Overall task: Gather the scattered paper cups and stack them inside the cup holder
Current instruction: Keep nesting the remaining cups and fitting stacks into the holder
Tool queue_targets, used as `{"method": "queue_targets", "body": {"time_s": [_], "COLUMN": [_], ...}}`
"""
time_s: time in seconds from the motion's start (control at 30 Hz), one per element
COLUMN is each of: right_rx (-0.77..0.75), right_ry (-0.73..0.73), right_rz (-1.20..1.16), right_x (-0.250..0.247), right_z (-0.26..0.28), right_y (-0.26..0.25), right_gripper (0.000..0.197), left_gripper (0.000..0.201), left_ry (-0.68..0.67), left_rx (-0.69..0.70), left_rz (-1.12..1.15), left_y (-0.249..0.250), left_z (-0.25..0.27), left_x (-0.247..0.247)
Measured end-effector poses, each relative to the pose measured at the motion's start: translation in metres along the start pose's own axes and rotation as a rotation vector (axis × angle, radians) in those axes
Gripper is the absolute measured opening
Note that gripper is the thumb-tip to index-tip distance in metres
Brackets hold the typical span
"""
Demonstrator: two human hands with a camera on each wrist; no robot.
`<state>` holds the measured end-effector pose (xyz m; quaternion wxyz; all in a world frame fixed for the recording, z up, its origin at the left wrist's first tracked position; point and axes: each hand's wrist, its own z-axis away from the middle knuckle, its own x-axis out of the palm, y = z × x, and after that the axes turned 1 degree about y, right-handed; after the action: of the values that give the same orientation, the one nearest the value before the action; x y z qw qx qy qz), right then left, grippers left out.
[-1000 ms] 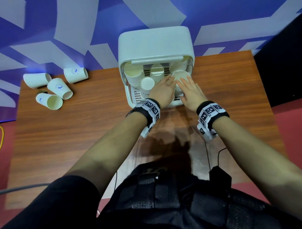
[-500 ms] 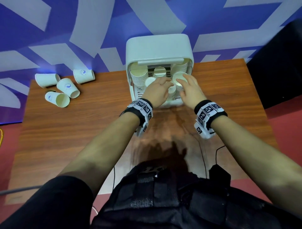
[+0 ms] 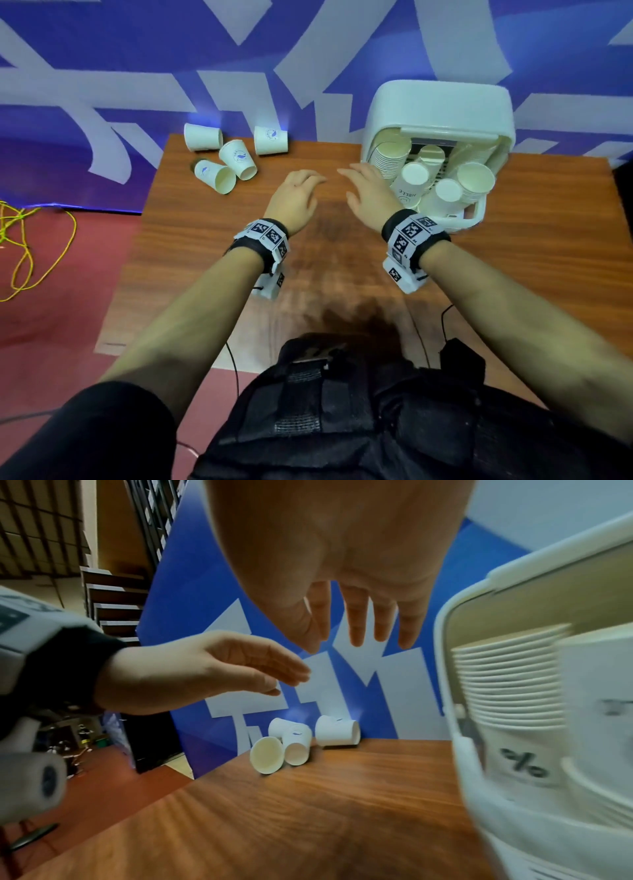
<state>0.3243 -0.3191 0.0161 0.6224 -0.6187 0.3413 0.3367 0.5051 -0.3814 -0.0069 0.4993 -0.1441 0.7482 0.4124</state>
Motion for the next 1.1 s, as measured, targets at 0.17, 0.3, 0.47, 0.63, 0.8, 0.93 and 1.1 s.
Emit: {"method": "queue_targets", "body": {"time_s": [0.17,0.3,0.47,0.63,0.8,0.93,1.1], "right_rx": [0.013,0.046,0.126,0.219,0.298,0.359,0.423], "right_ry": [-0.065,-0.146,-0.233,-0.269,-0.278,-0.298,-0.312], "right_rz": [-0.047,-0.067,-0.074,-0.094,-0.106,-0.123,-0.225], "right_x": [0.033,0.064,0.105,0.132,0.152,0.165,0.184], "right_z": [-0.035,-0.060,-0.092,-0.127,-0.165,-0.192,-0.212], "right_y": [-0.049,-0.080,-0.109,-0.120,-0.117,-0.110,-0.106], "right_gripper": [0.050,0.050,0.051,0.053,0.056,0.058,0.060], "left_gripper": [0.038,0.041,0.041,0.043,0.050,0.060,0.075], "left_ry": [0.031,0.009,-0.026,-0.034,-0.091,-0.123,-0.147], "left_rx": [-0.169,-0.261,-0.334,-0.374,-0.442,-0.421,-0.412], "left_rz": [0.020,0.004,0.016,0.069,0.113,0.088,-0.014], "left_y": [-0.063,-0.113,-0.172,-0.216,-0.243,-0.262,-0.277], "left_z": [0.018,0.032,0.037,0.015,-0.020,-0.040,-0.046], "left_x": [-0.035,-0.057,-0.068,-0.069,-0.060,-0.046,-0.029]}}
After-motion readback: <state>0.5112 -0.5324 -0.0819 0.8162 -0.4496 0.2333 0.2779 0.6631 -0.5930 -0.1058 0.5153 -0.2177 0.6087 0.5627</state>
